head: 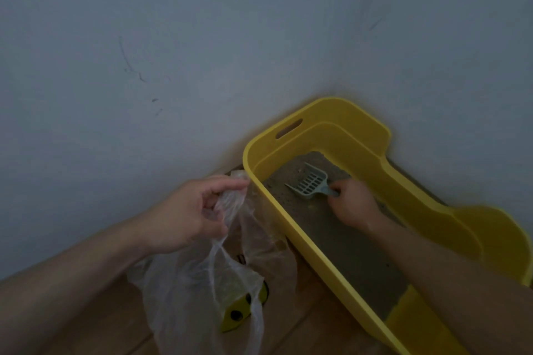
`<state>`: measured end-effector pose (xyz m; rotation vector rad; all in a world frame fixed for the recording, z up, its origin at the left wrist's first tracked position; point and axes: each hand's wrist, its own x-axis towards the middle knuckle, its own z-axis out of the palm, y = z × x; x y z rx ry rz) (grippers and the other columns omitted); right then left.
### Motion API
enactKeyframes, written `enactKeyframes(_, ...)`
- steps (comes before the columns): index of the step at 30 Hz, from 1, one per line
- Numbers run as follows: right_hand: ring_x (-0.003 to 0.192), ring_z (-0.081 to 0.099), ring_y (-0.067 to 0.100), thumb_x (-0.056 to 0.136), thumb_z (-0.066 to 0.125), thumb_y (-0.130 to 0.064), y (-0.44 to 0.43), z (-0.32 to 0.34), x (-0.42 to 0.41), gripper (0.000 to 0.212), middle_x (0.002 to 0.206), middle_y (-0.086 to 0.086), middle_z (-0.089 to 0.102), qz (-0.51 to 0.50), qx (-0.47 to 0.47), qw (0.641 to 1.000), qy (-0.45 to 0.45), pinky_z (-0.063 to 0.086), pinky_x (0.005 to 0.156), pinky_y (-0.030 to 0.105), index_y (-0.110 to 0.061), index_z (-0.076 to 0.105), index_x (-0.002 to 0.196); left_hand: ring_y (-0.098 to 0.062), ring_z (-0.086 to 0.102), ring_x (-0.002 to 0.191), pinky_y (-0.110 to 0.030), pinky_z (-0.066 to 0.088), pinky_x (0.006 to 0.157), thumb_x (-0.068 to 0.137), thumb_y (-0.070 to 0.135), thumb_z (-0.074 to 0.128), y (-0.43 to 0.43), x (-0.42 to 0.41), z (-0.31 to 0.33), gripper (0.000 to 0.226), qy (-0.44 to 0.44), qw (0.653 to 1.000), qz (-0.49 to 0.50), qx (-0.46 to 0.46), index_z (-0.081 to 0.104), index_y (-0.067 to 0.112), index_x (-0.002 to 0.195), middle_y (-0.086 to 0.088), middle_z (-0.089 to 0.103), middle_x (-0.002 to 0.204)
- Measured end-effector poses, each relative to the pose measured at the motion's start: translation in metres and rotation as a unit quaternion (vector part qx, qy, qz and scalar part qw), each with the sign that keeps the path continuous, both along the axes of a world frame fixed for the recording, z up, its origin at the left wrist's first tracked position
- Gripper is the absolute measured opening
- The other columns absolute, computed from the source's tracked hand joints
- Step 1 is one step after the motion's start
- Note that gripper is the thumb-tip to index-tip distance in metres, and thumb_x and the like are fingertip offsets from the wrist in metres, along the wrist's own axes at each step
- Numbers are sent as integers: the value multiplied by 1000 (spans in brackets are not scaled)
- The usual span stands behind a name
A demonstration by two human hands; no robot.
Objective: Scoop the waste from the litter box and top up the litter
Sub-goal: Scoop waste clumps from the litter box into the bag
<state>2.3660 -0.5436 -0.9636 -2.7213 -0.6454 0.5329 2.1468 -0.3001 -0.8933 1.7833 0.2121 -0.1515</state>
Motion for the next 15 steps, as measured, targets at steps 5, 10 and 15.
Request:
enactKeyframes(5, 74, 62, 12, 94, 56, -10, -5, -9, -9, 30, 96, 4, 70, -19, 56, 998, 30, 51, 60, 30, -15, 68, 121, -16, 52, 65, -35, 42, 62, 65, -9, 73, 5, -4, 0, 75, -7, 999, 25, -22, 64, 38, 122, 9, 63, 121)
enactKeyframes(10, 77, 64, 11, 97, 57, -15, -14, 2, -14, 32, 95, -1, 67, -24, 81, 995, 44, 54, 64, 27, -20, 64, 128, -23, 43, 66, -35, 36, 60, 65, -3, 72, 13, -6, 1, 73, 6, 1000, 23, -6, 61, 32, 128, -20, 61, 93)
enactKeyframes(15, 77, 62, 9, 97, 58, -17, -27, 25, -29, 29, 90, -7, 61, -21, 96, 995, 21, 56, 66, 30, -21, 64, 125, -1, 40, 52, -13, 33, 49, 74, -11, 66, 7, -8, 13, 64, 1, 999, 24, 42, 56, 22, 128, 9, 60, 69)
